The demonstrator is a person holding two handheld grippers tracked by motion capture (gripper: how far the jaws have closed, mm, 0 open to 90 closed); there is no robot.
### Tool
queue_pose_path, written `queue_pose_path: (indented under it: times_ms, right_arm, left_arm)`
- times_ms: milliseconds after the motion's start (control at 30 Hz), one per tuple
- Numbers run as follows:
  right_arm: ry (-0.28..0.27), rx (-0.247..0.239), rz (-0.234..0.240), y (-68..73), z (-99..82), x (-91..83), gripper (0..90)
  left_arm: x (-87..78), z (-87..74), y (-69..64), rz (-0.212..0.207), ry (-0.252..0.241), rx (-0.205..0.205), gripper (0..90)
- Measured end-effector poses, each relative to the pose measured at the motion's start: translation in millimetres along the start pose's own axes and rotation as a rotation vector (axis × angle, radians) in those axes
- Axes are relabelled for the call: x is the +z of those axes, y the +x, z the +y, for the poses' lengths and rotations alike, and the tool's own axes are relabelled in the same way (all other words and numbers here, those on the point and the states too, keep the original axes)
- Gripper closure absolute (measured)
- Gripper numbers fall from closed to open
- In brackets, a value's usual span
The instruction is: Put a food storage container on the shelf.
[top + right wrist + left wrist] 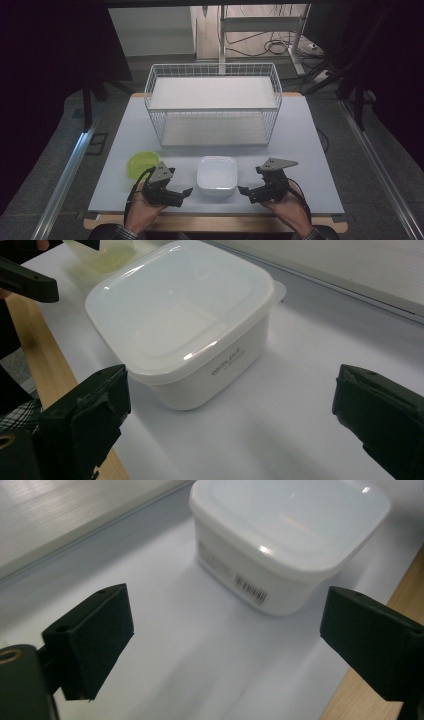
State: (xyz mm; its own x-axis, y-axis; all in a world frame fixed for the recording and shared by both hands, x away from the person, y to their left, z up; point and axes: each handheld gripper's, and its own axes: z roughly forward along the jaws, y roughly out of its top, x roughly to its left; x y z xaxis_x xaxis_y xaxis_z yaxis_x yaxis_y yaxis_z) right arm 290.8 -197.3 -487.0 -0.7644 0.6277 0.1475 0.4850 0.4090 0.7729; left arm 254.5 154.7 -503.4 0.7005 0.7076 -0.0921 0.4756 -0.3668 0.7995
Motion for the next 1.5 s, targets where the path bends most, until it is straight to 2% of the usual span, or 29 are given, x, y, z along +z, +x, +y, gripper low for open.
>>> queue_pose_path:
  times_ms: [167, 267, 400, 467, 633, 733, 867, 967, 1033, 1067, 1133, 1200, 1300, 1400, 1500]
  right_arm:
    - [0.013, -0.007, -0.007, 5.6, 7.9, 1.8, 10.1]
    - [0.029, -0.003, 0.001, 5.5, 13.1, 5.4, 14.7]
    - [0.052, 0.03, 0.018, 0.4, 21.4, 13.2, 21.2]
    - [0.053, 0.063, 0.041, -4.0, 25.3, 17.3, 24.4]
    - [0.088, 0.097, 0.07, -9.0, 30.4, 28.9, 29.2]
    - [0.107, 0.122, 0.102, -11.5, 31.7, 35.6, 31.9]
    - [0.121, 0.166, 0.152, -13.8, 32.2, 38.6, 36.4]
    - [0.134, 0.199, 0.157, -14.8, 32.5, 38.1, 40.4]
    - [0.141, 0.23, 0.159, -14.8, 32.9, 36.1, 46.3]
    - [0.143, 0.246, 0.162, -15.1, 32.6, 35.4, 48.6]
    - [0.15, 0.299, 0.175, -16.6, 31.8, 32.8, 55.2]
    - [0.152, 0.37, 0.202, -18.8, 31.0, 26.7, 64.9]
    - [0.148, 0.389, 0.207, -17.1, 30.9, 23.6, 68.4]
    - [0.141, 0.392, 0.203, -13.2, 31.1, 20.5, 71.6]
    - [0.128, 0.4, 0.206, -10.8, 30.2, 18.6, 74.1]
  left_arm:
    - [3.2, 11.4, 1.5, -0.016, -0.012, -0.004, 14.6]
    - [7.2, 18.8, 4.5, -0.046, -0.025, -0.019, 20.3]
    - [17.5, 26.9, 7.2, -0.064, -0.016, -0.022, 25.3]
    - [24.7, 31.3, 8.8, -0.081, -0.007, -0.028, 25.3]
    - [39.1, 35.6, 10.4, -0.11, 0.024, -0.037, 24.1]
    - [45.7, 35.0, 15.8, -0.182, 0.034, -0.082, 23.5]
    - [49.8, 33.5, 19.8, -0.247, 0.035, -0.129, 27.1]
    - [47.0, 34.5, 18.6, -0.239, 0.053, -0.141, 29.7]
    - [43.6, 34.5, 17.4, -0.228, 0.065, -0.162, 33.7]
    - [40.9, 34.1, 17.1, -0.224, 0.072, -0.189, 36.0]
    - [35.2, 33.8, 16.5, -0.216, 0.078, -0.226, 45.1]
    - [28.4, 34.3, 14.1, -0.201, 0.083, -0.247, 58.1]
    - [21.0, 34.6, 8.7, -0.181, 0.097, -0.265, 61.5]
    - [14.0, 31.9, 6.4, -0.189, 0.106, -0.314, 66.4]
    - [9.9, 29.7, 3.7, -0.185, 0.11, -0.32, 68.8]
